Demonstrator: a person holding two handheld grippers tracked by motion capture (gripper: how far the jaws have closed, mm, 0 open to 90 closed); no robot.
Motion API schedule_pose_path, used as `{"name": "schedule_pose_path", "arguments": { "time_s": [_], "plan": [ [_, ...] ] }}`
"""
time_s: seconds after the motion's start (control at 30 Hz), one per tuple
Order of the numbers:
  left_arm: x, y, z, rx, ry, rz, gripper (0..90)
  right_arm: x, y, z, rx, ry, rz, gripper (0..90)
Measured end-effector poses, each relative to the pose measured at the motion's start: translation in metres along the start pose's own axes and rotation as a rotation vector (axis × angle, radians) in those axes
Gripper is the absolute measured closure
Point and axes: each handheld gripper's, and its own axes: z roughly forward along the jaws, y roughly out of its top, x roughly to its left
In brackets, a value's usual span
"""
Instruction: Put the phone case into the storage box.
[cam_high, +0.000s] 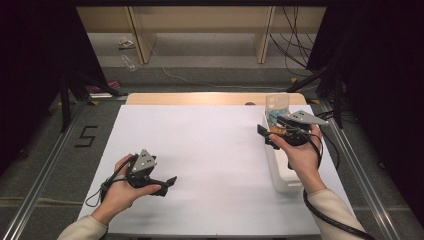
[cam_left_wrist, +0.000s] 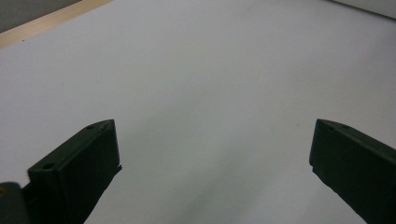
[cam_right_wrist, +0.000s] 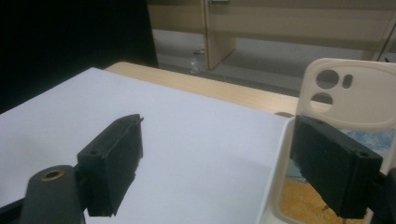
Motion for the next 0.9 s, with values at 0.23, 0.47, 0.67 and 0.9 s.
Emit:
{"name": "schedule_pose_path", "arguments": {
  "time_s": [0.23, 0.47, 0.67, 0.9],
  "plan": [
    [0.000, 0.000, -0.001, 0.001, 0.000, 0.001, 1.2, 0.008, -0.006, -0.007, -0.008, 0.055, -0.026, 17.9],
    [-0.001, 0.000, -0.001, -0.001, 0.001, 0.000, 1.2, 0.015, -0.010, -0.013, -0.012, 0.098, -0.049, 17.5],
    [-0.003, 0.000, -0.003, -0.003, -0.002, 0.003, 1.2, 0.021, -0.015, -0.021, -0.008, 0.127, -0.068, 17.5],
    [-0.004, -0.003, -0.007, -0.006, -0.005, 0.002, 1.1, 0.027, -0.023, -0.029, -0.003, 0.161, -0.087, 17.6]
  ]
}}
